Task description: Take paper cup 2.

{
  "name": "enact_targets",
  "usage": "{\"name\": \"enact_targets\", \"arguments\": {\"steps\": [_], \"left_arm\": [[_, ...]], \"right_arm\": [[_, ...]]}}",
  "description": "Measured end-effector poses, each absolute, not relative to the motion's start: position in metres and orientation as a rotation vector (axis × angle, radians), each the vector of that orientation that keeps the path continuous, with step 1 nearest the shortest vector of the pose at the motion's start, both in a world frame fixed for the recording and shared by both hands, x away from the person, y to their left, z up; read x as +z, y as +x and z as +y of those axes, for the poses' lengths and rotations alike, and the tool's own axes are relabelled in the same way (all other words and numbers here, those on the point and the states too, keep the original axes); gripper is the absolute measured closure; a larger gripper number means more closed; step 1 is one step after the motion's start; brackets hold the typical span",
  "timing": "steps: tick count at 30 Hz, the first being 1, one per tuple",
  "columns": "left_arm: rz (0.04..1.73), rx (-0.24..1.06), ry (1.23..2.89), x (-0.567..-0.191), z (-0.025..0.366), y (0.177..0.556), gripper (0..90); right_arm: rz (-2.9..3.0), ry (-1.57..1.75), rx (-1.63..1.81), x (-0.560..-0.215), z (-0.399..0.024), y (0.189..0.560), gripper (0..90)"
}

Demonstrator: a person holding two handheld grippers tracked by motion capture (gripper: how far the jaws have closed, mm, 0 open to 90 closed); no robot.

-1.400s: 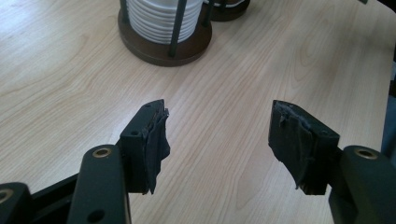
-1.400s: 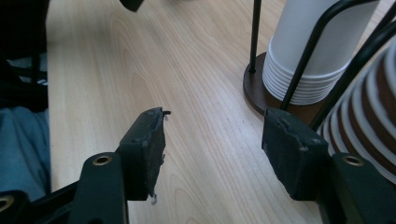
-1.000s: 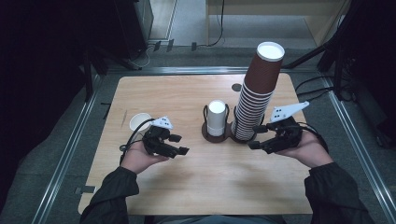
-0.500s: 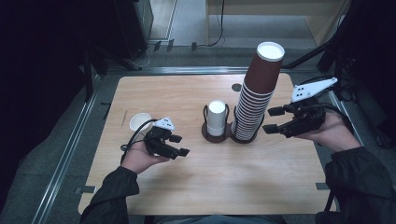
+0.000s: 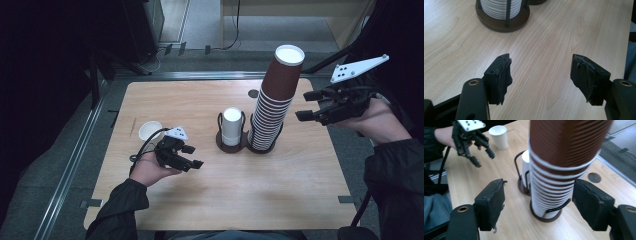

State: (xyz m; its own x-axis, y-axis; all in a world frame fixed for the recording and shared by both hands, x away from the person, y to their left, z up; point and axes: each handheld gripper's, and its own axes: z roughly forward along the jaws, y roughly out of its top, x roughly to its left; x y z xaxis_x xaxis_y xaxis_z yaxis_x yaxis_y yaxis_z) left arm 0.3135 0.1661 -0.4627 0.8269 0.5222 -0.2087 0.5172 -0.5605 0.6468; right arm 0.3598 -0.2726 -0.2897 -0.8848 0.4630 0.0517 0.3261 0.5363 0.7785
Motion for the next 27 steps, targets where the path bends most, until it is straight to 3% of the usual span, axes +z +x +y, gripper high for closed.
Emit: {"name": "enact_targets", "arguments": {"steps": [14,27], "left_arm": [[0.736,0.017,2.279,-0.463,0.163,0.311,33.1],[0.720,0.000,2.296,-0.466,0.161,0.310,33.1]], "right_arm": [[2.560,0.700,1.310,-0.266,-0.256,0.396,15.0],[2.573,0.675,1.273,-0.257,-0.221,0.413,13.1]]}}
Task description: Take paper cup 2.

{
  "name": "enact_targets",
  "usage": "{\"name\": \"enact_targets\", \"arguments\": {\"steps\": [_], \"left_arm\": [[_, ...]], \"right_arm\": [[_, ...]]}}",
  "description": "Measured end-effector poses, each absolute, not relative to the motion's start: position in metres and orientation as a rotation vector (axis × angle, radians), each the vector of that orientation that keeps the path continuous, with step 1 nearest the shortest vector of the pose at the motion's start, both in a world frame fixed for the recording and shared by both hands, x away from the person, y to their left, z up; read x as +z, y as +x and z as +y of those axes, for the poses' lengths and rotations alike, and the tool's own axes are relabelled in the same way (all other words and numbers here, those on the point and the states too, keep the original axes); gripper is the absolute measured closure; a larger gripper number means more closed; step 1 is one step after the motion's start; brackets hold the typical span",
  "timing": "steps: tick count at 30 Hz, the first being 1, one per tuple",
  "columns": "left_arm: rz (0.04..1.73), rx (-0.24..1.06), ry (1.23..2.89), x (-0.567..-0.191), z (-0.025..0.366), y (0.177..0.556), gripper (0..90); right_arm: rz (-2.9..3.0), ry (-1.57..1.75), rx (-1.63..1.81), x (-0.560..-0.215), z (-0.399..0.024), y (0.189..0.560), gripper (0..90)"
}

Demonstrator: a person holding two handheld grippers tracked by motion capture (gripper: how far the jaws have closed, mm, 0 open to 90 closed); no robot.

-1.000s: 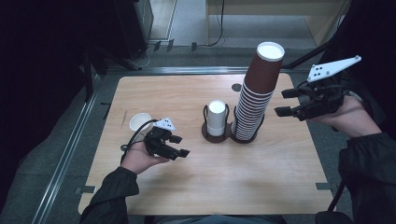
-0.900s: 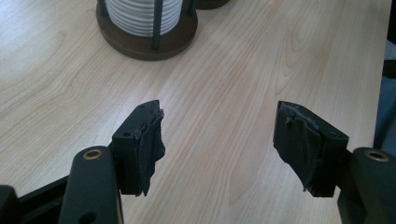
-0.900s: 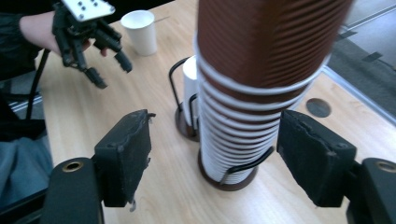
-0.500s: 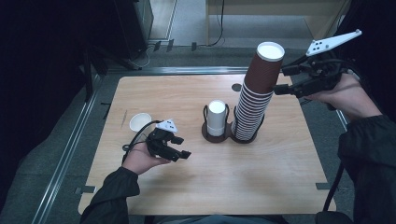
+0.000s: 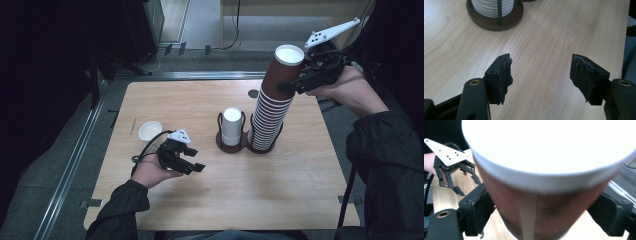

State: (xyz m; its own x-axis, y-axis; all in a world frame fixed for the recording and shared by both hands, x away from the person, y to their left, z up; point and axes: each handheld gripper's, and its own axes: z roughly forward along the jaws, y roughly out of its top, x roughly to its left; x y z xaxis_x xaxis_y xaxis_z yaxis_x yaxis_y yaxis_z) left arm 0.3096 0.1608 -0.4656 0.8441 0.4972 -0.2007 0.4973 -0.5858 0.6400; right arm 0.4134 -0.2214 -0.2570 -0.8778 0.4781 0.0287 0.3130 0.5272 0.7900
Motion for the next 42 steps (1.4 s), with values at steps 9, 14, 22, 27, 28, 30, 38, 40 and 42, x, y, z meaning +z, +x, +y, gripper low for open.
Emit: {"name": "enact_targets", "arguments": {"steps": [9,14,22,27,28,30,38,40,42], "left_arm": [[0.721,0.000,2.299,-0.466,0.162,0.310,33.1],[0.724,0.000,2.298,-0.466,0.162,0.310,33.1],[0.727,-0.004,2.294,-0.466,0.163,0.310,33.1],[0.732,-0.003,2.292,-0.466,0.163,0.310,33.0],[0.732,-0.002,2.294,-0.466,0.163,0.310,33.1],[0.730,-0.003,2.295,-0.466,0.164,0.310,33.0],[0.733,-0.005,2.292,-0.466,0.165,0.310,33.0],[0.733,-0.005,2.294,-0.466,0.165,0.310,33.0],[0.733,-0.006,2.294,-0.466,0.165,0.310,33.0]], "right_arm": [[2.568,0.675,1.269,-0.253,-0.218,0.414,14.2],[2.560,0.661,1.270,-0.251,-0.218,0.413,15.3],[2.562,0.654,1.253,-0.248,-0.217,0.413,16.2],[2.529,0.647,1.300,-0.239,-0.219,0.411,16.9],[2.529,0.646,1.298,-0.237,-0.219,0.410,17.0],[2.531,0.646,1.287,-0.232,-0.219,0.409,17.1],[2.521,0.650,1.305,-0.215,-0.220,0.407,17.2],[2.516,0.646,1.309,-0.210,-0.220,0.405,17.3],[2.510,0.644,1.313,-0.205,-0.221,0.403,17.4]]}}
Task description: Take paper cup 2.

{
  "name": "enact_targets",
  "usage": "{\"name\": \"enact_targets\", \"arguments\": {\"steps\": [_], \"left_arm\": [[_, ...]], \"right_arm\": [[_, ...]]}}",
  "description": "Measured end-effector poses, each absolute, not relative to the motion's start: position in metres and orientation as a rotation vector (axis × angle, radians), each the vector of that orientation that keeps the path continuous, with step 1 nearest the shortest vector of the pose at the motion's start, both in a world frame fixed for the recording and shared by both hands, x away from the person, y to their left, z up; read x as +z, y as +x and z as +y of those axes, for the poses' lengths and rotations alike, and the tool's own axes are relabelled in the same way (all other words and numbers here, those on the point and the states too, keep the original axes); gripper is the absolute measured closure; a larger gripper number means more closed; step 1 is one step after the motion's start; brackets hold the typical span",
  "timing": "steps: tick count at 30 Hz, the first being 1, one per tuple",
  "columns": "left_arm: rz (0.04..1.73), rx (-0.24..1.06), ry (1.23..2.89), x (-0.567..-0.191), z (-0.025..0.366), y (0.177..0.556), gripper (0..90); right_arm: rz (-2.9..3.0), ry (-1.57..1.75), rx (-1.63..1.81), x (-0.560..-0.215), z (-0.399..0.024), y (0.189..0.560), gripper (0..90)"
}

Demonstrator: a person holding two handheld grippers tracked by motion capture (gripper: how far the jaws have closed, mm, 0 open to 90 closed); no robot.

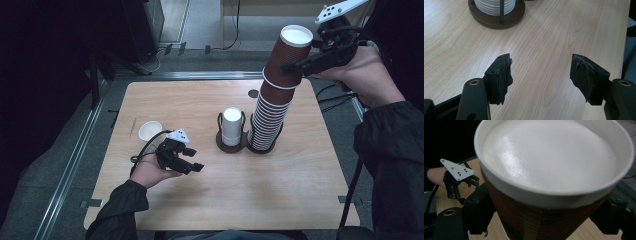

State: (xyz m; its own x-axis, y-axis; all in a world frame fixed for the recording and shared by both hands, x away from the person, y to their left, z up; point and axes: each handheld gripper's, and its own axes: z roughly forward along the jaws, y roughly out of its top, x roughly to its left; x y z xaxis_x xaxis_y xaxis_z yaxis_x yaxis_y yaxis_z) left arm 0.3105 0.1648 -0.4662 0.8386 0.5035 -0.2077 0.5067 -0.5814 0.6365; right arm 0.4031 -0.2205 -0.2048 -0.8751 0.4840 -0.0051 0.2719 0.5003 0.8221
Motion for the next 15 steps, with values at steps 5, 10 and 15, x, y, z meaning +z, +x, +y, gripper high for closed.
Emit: {"name": "enact_targets", "arguments": {"steps": [5,10,15], "left_arm": [[0.732,-0.007,2.292,-0.467,0.164,0.310,33.0],[0.734,-0.011,2.290,-0.467,0.164,0.311,33.0],[0.729,-0.010,2.295,-0.467,0.164,0.310,32.8]], "right_arm": [[2.496,0.641,1.324,-0.193,-0.222,0.400,17.4],[2.472,0.631,1.320,-0.182,-0.222,0.393,17.4],[2.454,0.608,1.325,-0.169,-0.222,0.386,17.4]]}}
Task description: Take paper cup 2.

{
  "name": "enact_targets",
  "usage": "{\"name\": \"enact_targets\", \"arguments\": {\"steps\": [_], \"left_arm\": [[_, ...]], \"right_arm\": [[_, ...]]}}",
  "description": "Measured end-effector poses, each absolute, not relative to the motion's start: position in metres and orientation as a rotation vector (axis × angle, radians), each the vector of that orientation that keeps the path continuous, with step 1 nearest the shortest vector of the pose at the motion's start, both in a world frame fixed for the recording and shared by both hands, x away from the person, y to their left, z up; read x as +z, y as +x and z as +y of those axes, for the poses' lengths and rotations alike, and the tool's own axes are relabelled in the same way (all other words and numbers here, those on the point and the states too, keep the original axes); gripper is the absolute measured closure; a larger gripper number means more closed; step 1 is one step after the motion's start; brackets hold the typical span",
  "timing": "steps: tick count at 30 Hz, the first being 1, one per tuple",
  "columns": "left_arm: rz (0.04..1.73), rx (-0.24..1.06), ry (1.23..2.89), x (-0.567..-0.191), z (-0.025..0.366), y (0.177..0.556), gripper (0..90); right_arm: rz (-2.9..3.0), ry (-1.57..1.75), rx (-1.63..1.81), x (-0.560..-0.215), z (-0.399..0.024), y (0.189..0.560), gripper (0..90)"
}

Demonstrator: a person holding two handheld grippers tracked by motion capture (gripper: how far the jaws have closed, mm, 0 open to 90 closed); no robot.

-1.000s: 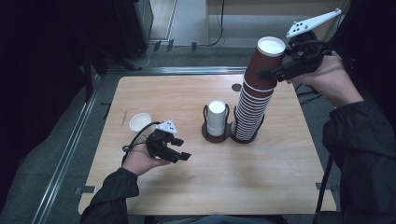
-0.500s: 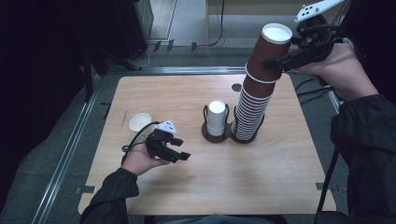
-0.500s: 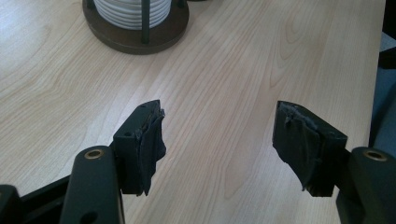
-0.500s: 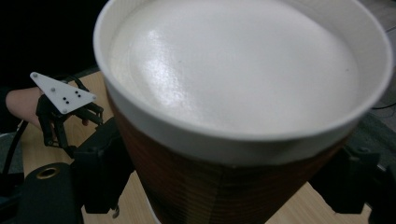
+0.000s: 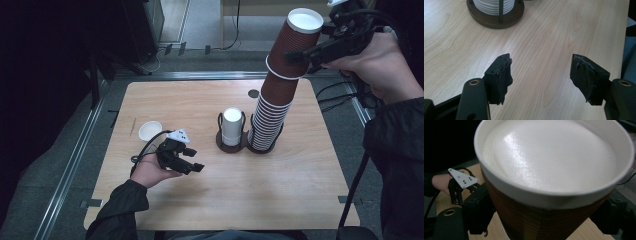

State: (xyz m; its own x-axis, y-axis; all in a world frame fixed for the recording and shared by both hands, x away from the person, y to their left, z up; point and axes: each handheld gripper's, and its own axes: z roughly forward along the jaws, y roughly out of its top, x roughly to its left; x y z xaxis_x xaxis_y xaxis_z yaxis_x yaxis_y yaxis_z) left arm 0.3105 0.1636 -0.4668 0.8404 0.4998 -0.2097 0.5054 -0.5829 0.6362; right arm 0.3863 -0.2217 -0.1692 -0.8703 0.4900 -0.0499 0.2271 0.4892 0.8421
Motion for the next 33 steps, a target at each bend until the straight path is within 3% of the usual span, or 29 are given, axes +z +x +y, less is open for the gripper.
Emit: {"name": "enact_targets", "arguments": {"steps": [16,33], "left_arm": [[0.728,0.001,2.270,-0.465,0.164,0.312,30.6],[0.712,0.012,2.238,-0.462,0.166,0.312,30.4]], "right_arm": [[2.495,0.510,1.331,-0.148,-0.203,0.357,17.3],[2.619,0.408,1.356,-0.192,-0.186,0.332,17.3]]}}
